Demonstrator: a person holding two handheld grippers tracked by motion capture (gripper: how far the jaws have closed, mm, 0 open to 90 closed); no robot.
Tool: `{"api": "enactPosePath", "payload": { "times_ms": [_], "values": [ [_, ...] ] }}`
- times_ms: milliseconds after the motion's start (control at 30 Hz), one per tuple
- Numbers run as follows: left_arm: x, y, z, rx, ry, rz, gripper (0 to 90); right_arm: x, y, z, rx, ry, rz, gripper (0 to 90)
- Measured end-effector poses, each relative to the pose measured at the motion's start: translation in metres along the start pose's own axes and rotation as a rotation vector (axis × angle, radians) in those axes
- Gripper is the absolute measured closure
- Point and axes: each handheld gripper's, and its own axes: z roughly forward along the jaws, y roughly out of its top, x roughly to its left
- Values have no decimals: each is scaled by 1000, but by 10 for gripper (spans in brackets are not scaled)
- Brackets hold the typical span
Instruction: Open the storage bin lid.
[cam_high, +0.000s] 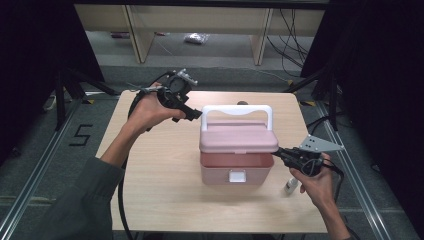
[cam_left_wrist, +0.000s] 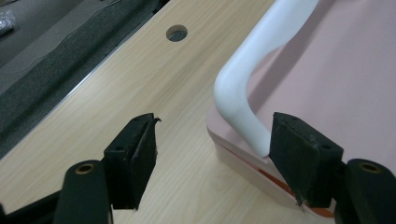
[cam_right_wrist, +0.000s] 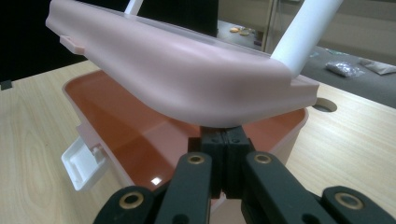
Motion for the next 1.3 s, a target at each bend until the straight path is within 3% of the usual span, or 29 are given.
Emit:
{"api": "enactPosePath", "payload": {
  "times_ms": [67,167,300,333,433,500,567,600,633,667,700,767,800,833,1000,1033,1067,1267,1300],
  "values": [
    [-1,-6,0,10,6,-11,312,0,0,1,-14,10,18,900],
    [-3,-18,-2,6,25,-44,303,-2,2,1,-11,-2,6,900],
    [-7,-27,-5,-11,32,-53,302,-3,2,1,-29,-13,13,900],
    [-7,-31,-6,-13,21,-59,301,-2,2,1,-19,0,32,900],
    [-10,-44,-5,-57,2,-99,294,-5,4,1,-25,0,11,900],
    [-11,-47,-4,-56,-7,-100,295,-4,5,1,-26,4,31,900],
    [-12,-52,-3,-49,-40,-96,294,-5,7,1,-29,0,13,900],
    [-14,-55,-1,-48,-44,-107,294,-3,8,1,-33,-5,38,900],
    [-15,-58,1,-52,-27,-107,294,-5,9,1,-35,9,21,900],
    [-16,-61,3,-40,-30,-100,292,-3,11,0,-22,5,37,900],
    [-18,-64,5,-40,-29,-102,291,-5,11,2,-48,-10,18,900],
    [-20,-69,8,-47,-40,-117,286,-4,13,1,-37,3,30,900],
    [-21,-72,11,-55,-45,-127,284,-5,14,2,-40,-2,11,900],
    [-23,-77,15,-55,-72,-147,267,-5,15,3,-46,8,10,900],
    [-29,-88,24,-55,-83,-164,259,-6,16,2,-33,5,10,900],
    [-29,-89,26,-54,-87,-171,259,-4,16,2,-32,4,33,900],
    [-31,-91,28,-57,-91,-180,255,-6,17,3,-38,8,9,900],
    [-40,-96,40,-58,-125,-198,252,-4,20,4,-36,1,27,900],
    [-41,-96,41,-63,-124,-202,251,-6,21,4,-38,8,5,900]
  ]
}}
